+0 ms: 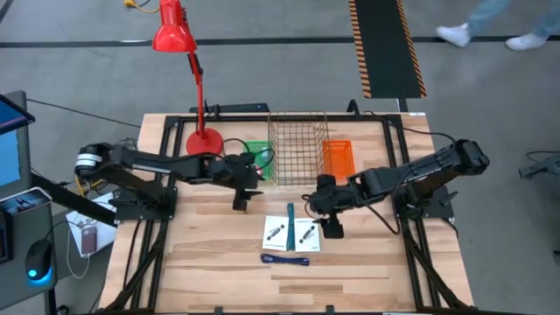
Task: Pick and place items into bin
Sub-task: Put the violet charger cable into the gold wire bin
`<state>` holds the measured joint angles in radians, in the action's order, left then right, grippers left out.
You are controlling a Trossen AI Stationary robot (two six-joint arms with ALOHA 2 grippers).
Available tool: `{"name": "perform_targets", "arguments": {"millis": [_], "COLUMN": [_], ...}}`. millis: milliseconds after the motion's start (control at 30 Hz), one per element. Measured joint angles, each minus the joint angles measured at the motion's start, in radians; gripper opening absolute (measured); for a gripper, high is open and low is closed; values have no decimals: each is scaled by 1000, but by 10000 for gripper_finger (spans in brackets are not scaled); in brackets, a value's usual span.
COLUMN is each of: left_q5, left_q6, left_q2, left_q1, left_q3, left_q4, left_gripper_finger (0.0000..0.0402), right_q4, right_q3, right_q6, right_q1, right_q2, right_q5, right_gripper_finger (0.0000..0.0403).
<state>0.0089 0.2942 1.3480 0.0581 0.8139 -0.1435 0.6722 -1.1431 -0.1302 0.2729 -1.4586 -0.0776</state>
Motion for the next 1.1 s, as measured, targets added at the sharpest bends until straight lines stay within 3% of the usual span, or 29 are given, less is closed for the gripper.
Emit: {"name": "perform_targets", "arguments": {"millis": [167, 333, 733, 1100], "left_q5": [90, 78, -195, -302], "left_q6": [-65, -159, -291, -338], "left_q2": [-152, -279, -384, -354], "left_q1": [-18, -55, -220, -336], "left_q3": [0, 0, 0, 1], "left_q4": [35, 73, 90, 95], "left_gripper_finger": [186, 186, 186, 186], "right_q4": [-73, -187, -410, -497], "right_q3": [50, 90, 89, 89], "right_q6": [-52, -103, -192, -328], "right_q1": [58, 116, 246, 275], "right_q2": [-6, -32, -242, -406], "right_q5": [1, 0, -10, -12], "right_gripper_finger": [276, 276, 276, 276]}}
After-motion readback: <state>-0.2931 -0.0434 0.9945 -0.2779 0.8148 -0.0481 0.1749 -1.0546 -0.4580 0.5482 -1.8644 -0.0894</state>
